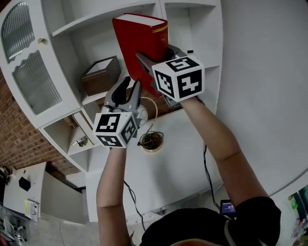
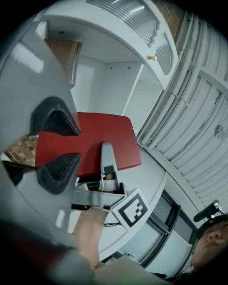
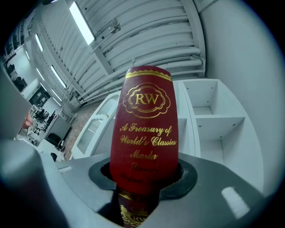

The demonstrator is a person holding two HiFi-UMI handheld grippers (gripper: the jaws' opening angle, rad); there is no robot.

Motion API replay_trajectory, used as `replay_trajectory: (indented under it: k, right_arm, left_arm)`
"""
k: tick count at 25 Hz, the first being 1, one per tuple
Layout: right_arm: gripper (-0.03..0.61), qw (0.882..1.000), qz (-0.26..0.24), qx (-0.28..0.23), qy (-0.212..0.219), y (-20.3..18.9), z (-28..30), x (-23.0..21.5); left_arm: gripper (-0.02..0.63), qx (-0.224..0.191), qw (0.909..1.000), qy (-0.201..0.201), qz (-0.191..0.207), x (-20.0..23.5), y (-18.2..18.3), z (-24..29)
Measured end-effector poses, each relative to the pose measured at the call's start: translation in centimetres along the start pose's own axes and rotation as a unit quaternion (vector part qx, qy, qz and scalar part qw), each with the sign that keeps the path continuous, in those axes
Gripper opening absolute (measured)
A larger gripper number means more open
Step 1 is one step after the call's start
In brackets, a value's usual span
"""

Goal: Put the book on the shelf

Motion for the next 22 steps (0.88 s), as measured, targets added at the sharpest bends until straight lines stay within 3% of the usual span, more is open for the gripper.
replay_trajectory:
  k: [6,22]
  right_arm:
    - [0.212,1.000,0.009,0.022,-0.001,-0.1,2.6,-0.9]
    - [0.213,0.998,0.002,0.053,0.031,-0.2,8.2,-2.3]
  left_arm:
    - [0.104,0.010,0.9996,0.011,0.024,1.4,-0.4,1.1]
    - [0.087,0.036,0.9990,-0.002,0.027,5.0,-2.2,4.4]
Point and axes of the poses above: the fingertips, and each gripper's own axes: z forward along the fingers, x to its left, y out of its top, the point moved 10 cm from there along -z, backward along the fingers, and after that the axes turned 9 degrees about -y, right-handed, at the moved point
